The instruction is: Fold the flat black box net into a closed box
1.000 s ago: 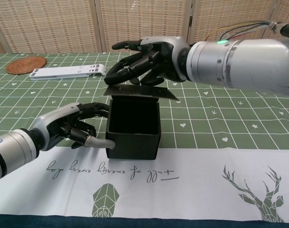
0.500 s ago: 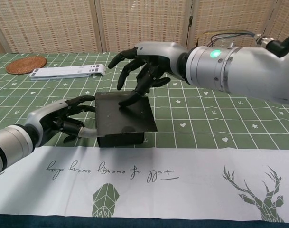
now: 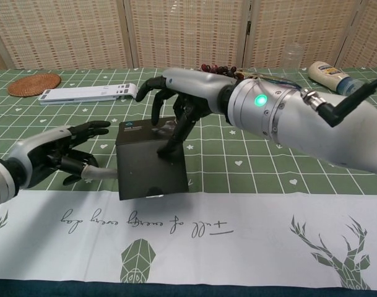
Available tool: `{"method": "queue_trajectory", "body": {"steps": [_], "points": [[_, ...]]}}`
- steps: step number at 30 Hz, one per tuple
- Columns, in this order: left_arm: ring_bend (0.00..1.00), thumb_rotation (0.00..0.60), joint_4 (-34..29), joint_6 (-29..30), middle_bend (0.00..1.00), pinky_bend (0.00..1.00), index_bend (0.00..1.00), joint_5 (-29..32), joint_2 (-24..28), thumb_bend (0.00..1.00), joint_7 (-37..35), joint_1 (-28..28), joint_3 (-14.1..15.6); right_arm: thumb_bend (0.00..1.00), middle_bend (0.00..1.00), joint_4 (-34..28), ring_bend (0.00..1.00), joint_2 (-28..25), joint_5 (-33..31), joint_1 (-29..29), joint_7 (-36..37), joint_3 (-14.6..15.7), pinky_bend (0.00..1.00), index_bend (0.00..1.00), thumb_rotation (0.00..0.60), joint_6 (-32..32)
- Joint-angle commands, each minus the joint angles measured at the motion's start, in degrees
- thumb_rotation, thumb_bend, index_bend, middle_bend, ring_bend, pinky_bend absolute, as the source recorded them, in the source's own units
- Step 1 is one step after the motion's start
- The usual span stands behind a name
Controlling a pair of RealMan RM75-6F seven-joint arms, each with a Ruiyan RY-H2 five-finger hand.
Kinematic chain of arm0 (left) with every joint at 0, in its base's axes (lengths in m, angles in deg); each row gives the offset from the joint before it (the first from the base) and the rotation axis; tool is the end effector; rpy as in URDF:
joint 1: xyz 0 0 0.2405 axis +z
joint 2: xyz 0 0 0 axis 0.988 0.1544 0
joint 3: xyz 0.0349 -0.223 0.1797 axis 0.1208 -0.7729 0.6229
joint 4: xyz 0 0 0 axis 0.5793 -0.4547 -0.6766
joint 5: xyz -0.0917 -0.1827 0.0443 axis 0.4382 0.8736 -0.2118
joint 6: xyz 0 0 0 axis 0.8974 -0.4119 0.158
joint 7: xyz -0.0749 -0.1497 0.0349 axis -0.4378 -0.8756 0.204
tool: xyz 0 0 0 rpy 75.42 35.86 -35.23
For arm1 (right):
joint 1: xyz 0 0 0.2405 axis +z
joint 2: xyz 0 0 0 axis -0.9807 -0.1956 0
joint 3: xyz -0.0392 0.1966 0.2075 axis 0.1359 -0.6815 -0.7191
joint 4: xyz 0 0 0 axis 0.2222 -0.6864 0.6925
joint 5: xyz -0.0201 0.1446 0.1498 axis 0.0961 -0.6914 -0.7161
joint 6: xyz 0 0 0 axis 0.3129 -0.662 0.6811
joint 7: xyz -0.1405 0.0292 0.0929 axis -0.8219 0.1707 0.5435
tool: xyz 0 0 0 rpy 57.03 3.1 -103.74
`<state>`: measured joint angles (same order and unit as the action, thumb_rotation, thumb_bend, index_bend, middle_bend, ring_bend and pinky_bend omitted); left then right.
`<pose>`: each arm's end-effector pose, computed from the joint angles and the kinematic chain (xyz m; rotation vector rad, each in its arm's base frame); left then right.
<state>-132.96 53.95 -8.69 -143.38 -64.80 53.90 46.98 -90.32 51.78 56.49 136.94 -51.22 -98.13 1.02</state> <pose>-0.2112 0.3209 -0.0464 -1.2092 -1.9697 -1.2955 -0.0255 -0.3750 -0.0730 2.0120 -1.1571 1.1577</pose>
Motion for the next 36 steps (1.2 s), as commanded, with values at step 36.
{"method": "queue_trajectory", "body": {"steps": [36], "points": [[0.58,0.6,4.5,5.2,0.0,0.85,0.0,-6.6,17.1,0.14,-10.6,4.8,-3.0,0.34,0.37,21.8,0.76,11.7,25.8,-4.7,-0.7,6.5,1.0,0.32,0.6,8.6]]}}
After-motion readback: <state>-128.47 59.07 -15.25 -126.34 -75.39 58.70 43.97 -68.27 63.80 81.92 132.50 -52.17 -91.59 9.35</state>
